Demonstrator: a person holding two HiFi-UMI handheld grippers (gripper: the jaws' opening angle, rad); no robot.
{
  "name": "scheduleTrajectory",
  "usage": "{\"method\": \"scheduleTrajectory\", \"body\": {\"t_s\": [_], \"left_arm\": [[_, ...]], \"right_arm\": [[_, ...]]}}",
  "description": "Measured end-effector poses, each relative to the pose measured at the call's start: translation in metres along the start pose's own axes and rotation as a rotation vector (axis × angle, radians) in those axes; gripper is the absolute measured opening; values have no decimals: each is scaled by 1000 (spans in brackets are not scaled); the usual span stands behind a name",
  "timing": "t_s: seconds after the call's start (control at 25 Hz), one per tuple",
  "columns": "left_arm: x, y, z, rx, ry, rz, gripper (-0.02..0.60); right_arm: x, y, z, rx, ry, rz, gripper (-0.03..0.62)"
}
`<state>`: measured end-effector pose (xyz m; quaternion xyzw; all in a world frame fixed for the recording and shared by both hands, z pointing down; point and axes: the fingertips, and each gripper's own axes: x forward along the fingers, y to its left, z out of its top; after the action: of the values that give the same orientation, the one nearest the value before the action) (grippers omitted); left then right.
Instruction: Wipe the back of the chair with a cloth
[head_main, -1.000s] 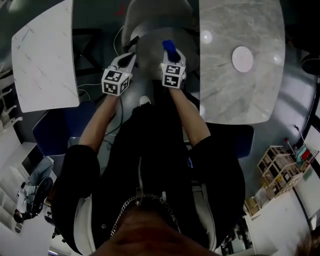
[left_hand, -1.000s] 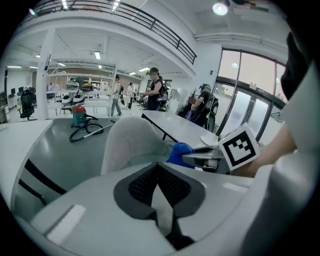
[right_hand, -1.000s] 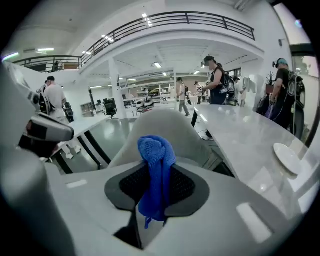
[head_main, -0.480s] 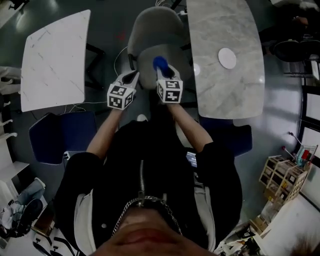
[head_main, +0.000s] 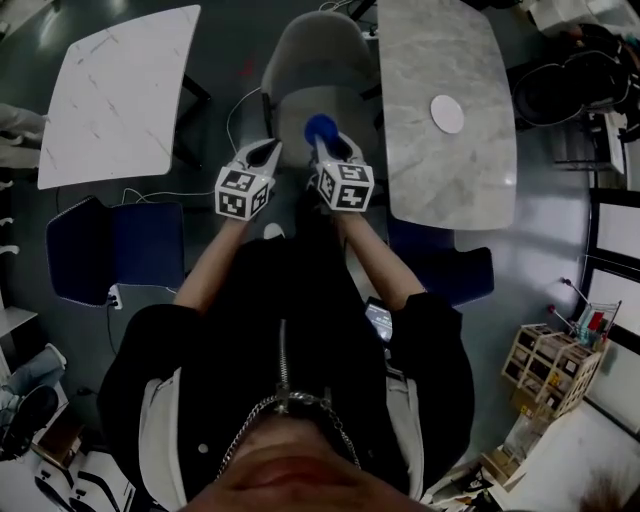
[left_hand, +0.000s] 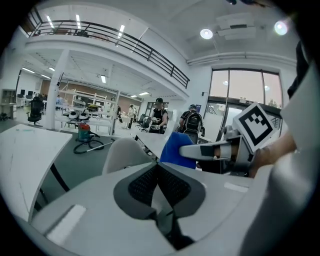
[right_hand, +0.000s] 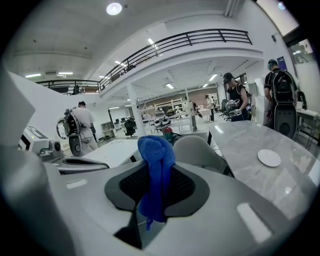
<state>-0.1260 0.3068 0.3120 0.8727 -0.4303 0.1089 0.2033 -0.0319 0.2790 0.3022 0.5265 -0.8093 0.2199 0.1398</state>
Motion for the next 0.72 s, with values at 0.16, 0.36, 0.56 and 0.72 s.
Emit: {"method": "scheduleTrajectory", "body": {"t_s": [0.16, 0.36, 0.56, 0.72], "left_arm": [[-13, -8, -6, 4, -4, 16, 11], [-24, -16, -23, -5, 10, 20, 11], [-29, -34, -36, 4, 32, -12, 11], [-29, -39, -32, 12, 23, -19, 11]], "right_arm": [[-18, 5, -2, 2, -12, 8, 94], [-37, 17, -11, 6, -24, 16, 94], [-48, 24, -18, -18, -8, 31, 93], [-55, 23, -13, -33, -15, 35, 93]]}}
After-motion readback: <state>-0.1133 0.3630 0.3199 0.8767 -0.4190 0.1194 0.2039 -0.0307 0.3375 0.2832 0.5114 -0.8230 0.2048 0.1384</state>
